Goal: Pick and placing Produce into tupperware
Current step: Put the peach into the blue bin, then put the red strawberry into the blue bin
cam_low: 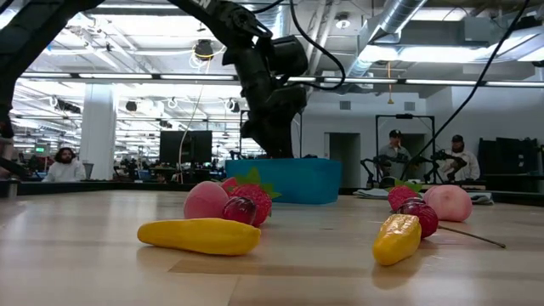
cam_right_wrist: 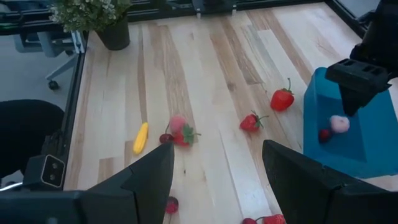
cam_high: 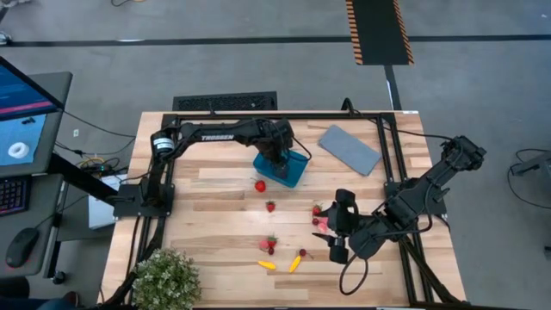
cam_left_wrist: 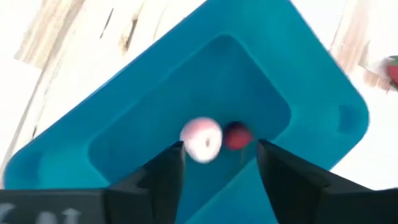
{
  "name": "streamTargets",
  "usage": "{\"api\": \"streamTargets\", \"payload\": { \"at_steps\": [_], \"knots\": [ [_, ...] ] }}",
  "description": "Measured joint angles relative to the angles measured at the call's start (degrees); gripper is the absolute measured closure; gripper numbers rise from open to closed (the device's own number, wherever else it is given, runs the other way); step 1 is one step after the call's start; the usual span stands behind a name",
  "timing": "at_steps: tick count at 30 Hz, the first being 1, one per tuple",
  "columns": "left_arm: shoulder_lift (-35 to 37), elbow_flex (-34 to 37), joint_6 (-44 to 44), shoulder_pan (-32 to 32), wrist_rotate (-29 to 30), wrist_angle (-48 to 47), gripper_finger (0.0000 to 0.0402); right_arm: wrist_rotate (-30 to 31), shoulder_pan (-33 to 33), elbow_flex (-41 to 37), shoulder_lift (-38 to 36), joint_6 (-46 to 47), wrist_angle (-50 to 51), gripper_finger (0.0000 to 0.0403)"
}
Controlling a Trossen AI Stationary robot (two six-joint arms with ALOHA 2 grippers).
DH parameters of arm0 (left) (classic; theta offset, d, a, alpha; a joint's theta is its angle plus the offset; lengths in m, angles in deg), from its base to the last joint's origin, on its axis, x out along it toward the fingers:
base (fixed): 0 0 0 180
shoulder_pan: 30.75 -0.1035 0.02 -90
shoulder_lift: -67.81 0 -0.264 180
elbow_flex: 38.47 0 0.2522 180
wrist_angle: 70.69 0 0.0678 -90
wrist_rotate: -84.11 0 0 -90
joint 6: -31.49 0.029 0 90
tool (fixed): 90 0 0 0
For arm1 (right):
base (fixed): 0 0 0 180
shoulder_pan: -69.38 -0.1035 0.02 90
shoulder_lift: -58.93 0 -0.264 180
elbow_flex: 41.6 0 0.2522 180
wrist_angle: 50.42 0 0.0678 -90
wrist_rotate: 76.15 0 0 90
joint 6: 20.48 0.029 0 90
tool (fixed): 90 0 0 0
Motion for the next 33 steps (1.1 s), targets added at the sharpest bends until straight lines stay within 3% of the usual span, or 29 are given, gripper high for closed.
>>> {"api": "streamTargets", "payload": {
  "at_steps": [7,16,24,27,33],
  "knots": [
    [0.0,0.0,0.16,0.02,-0.13,-2.26,0.0148,0.0,0.0,0.0,0.0,-0.04,0.05,0.0133],
    [1.21,0.0,2.87,2.27,-2.56,-10.02,0.0157,0.07,1.22,0.01,0.0,-0.35,3.18,0.0133],
    [6.21,-1.53,5.33,4.59,6.41,-7.29,0.0171,-0.02,3.23,0.02,0.0,-0.48,4.48,0.0133],
    [9.08,-1.77,4.7,5.73,7.16,-7.13,0.0173,-1.45,3.89,0.02,0.0,1.0,6.25,0.0133],
    [16.52,-1.77,4.36,11.98,14.88,-6.89,0.0173,-1.64,5.0,-2.15,0.07,2.54,7.41,0.0133]
  ]
}}
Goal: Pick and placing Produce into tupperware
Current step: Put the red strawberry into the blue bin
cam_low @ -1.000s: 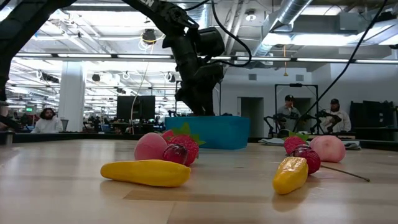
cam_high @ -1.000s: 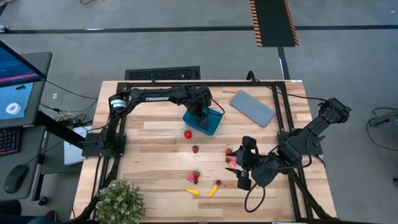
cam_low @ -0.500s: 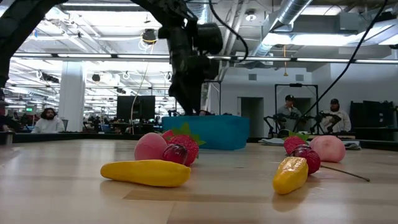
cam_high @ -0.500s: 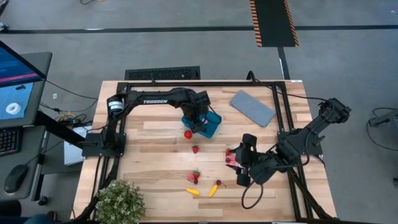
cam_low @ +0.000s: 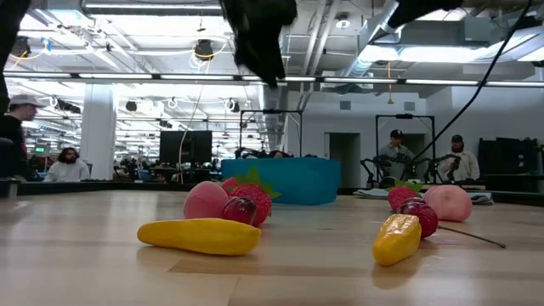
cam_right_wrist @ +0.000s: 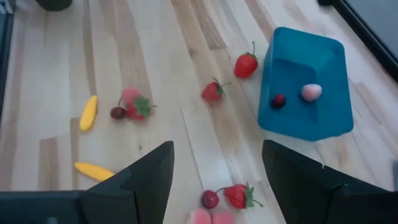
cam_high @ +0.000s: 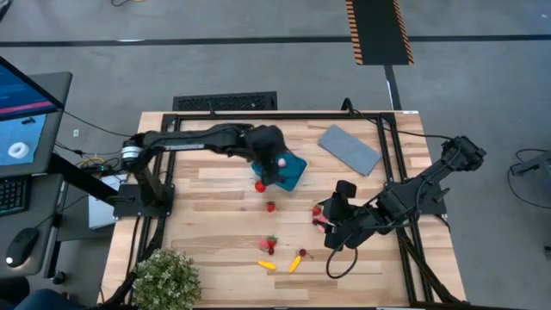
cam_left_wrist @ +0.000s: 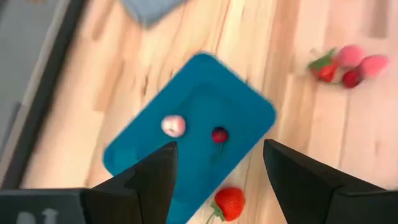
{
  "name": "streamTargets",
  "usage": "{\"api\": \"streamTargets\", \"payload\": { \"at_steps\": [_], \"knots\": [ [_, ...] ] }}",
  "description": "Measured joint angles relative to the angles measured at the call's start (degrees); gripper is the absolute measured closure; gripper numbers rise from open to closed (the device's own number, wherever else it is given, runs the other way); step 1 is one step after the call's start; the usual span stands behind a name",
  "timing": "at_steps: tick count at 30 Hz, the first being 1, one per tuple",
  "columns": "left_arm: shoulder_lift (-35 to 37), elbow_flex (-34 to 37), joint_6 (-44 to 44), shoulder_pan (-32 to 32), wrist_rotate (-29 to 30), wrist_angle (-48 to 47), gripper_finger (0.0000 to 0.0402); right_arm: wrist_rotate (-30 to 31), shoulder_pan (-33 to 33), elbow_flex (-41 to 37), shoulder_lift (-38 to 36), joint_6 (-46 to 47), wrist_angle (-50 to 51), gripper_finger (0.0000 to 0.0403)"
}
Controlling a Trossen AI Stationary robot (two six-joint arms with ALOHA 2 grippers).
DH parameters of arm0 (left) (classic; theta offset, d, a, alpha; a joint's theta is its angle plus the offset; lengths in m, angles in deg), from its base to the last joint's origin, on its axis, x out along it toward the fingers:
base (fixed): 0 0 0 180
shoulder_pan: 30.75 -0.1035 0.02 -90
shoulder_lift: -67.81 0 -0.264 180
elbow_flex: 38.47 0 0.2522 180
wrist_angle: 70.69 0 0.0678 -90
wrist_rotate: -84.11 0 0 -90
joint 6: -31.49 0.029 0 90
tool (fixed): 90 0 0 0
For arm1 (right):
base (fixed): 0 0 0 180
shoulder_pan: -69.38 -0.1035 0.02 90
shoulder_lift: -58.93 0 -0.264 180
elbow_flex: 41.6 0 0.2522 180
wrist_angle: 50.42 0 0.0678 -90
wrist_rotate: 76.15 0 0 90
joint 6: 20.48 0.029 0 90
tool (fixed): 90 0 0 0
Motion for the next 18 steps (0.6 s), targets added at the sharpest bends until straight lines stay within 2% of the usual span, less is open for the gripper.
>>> {"api": "streamTargets", "payload": {
  "at_steps": [9,13,18],
  "knots": [
    [6.79,0.0,-4.24,13.05,11.59,-2.07,0.0173,-0.01,0.8,-0.71,-0.02,-1.93,0.16,0.0133],
    [7.31,0.0,-6.65,18.26,19.02,-4.18,0.0173,0.2,1.24,-0.73,-0.02,-6.31,-4.16,0.0133],
    [7.27,0.0,-9.12,24.09,24.54,-8.8,0.0173,-0.09,3.33,-0.73,-0.02,-12.52,-9.18,0.0133]
  ]
}}
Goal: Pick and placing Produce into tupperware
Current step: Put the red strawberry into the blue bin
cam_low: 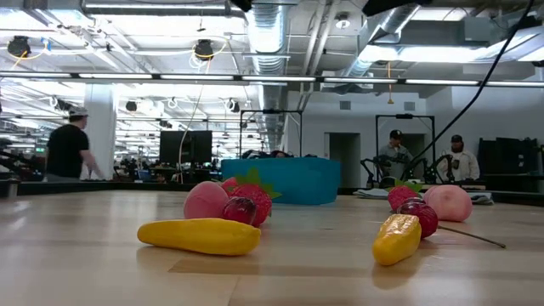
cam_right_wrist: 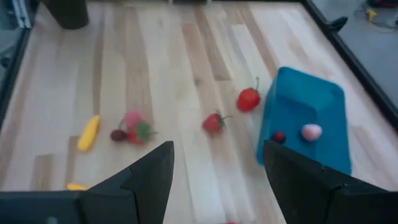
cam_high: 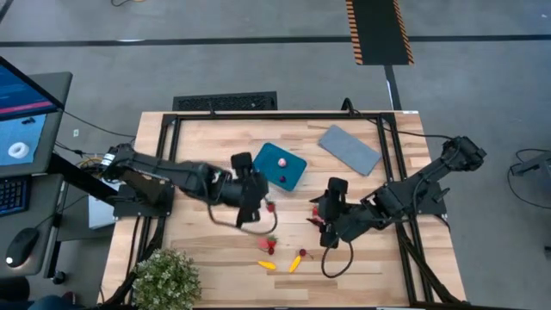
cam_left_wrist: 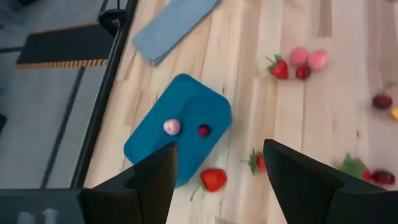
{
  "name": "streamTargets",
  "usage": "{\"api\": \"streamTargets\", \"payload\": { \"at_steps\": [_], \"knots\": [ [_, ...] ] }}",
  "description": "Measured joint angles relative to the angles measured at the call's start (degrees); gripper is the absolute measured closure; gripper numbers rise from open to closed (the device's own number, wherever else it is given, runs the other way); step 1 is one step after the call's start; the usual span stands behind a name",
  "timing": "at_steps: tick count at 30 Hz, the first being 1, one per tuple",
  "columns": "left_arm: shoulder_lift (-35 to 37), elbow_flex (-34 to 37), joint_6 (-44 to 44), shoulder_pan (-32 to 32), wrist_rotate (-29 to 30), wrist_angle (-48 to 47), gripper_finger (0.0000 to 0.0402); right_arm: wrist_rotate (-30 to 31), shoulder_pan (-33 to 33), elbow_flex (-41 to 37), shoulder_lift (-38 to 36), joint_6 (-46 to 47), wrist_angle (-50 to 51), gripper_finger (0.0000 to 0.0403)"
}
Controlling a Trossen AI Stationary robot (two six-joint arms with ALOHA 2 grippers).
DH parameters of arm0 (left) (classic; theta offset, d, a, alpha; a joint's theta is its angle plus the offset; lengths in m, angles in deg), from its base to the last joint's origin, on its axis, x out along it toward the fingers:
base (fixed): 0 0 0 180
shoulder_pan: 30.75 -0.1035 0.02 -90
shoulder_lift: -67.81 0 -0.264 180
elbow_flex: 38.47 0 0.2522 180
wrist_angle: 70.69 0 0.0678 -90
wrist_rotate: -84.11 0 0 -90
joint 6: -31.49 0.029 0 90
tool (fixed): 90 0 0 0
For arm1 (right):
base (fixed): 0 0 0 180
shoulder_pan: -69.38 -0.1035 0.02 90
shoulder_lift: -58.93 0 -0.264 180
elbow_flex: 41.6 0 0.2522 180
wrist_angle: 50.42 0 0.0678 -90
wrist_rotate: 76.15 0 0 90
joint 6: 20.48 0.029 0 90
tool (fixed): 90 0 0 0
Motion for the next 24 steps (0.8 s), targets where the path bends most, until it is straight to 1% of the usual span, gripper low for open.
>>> {"api": "streamTargets", "payload": {
  "at_steps": [3,6,8,11,14,16,18,20,22,24],
  "knots": [
    [-0.03,0.0,-2.41,2.88,2.58,-0.55,0.0173,-1.07,2.71,-0.02,0.0,-2.11,-0.01,0.0133],
    [-0.03,0.0,-2.71,5.69,2.55,-0.7,0.0173,-2.04,5.65,-0.02,0.0,-5.4,-2.26,0.0133],
    [-0.03,0.0,-2.5,7.7,1.57,-1.19,0.0173,-5.52,7.95,-0.02,0.0,-8.67,-5.86,0.0133],
    [-0.07,0.0,-2.95,10.21,1.65,-1.17,0.0173,-12.02,11.74,0.0,0.83,-12.21,-11.88,0.0133],
    [-0.07,0.0,-4.42,12.45,1.85,-1.4,0.0173,-17.98,15.39,-0.17,1.56,-13.58,-13.53,0.0133],
    [-0.07,0.0,-4.58,13.99,-0.35,-2.21,0.0173,-21.98,18.23,0.16,3.19,-13.92,-15.66,0.0133],
    [-0.1,0.08,-5.05,15.3,-1.32,-2.02,0.0173,-24.67,20.38,-0.2,4.72,-13.56,-13.36,0.0133],
    [-0.1,0.38,-5.73,16.1,-0.77,-1.85,0.0173,-27.04,22.13,-0.09,6.48,-13.19,-13.12,0.0133],
    [-0.1,0.41,-7.2,16.74,-0.34,-3.33,0.0173,-27.9,23.17,-0.09,7.85,-13.07,-11.5,0.0133],
    [-0.1,0.4,-9.04,17.39,-0.21,-6.32,0.0173,-28.89,23.74,-0.07,9.53,-13.48,-11.91,0.0133]
  ]
}}
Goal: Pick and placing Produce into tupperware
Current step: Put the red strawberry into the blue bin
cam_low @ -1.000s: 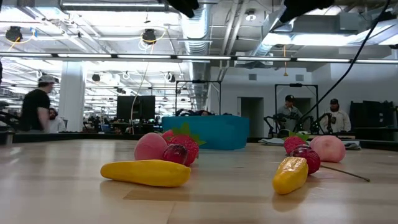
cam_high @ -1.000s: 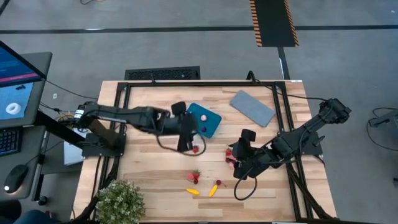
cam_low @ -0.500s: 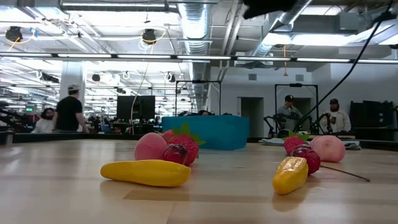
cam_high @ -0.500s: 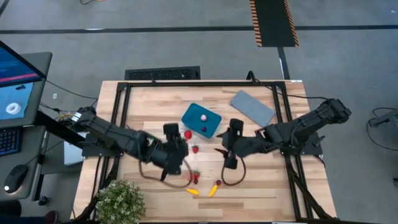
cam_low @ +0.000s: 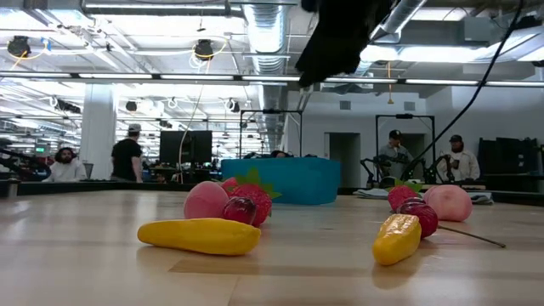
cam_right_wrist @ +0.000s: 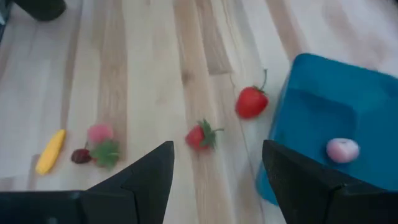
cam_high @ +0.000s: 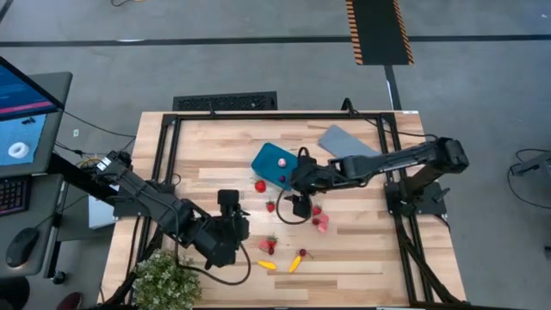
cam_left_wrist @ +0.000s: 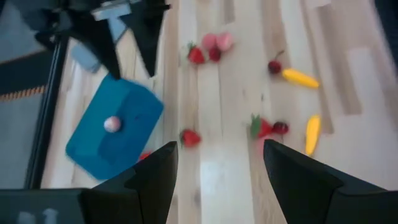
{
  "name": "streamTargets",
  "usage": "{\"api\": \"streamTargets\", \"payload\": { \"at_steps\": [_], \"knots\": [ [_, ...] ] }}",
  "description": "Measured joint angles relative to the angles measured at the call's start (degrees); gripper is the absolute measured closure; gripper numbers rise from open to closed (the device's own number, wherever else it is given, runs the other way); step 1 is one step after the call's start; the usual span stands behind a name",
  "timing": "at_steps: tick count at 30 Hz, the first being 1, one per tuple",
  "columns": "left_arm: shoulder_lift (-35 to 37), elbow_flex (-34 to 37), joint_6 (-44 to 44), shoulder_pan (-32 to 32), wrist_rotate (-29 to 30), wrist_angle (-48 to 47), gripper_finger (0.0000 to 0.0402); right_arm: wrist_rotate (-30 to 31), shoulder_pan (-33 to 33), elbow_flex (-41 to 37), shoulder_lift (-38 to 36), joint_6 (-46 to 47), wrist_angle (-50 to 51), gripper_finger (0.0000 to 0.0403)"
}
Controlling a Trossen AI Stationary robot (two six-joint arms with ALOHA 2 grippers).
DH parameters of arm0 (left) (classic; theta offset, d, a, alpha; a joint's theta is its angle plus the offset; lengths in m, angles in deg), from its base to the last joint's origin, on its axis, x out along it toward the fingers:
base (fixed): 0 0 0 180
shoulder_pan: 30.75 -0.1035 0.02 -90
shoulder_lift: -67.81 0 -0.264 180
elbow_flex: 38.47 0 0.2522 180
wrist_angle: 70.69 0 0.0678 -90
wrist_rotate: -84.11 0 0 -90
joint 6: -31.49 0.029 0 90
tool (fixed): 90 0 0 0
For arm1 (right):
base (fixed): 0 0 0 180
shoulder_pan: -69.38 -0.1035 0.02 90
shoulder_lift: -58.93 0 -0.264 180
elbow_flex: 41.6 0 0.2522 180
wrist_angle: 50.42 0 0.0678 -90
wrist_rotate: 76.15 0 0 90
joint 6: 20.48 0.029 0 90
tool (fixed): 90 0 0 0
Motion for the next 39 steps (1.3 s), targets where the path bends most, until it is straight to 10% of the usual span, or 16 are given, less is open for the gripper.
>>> {"api": "streamTargets", "payload": {
  "at_steps": [14,39],
  "knots": [
    [-0.02,0.02,-4.91,0.66,2.63,-2.35,0.0173,-11.86,-0.23,8.03,15.72,-1.82,0.67,0.0133],
    [-0.02,-0.03,-5.26,1.01,3.34,-1.51,0.0173,-12.15,4.35,15.13,26.85,-7.55,1.97,0.0133]
  ]
}}
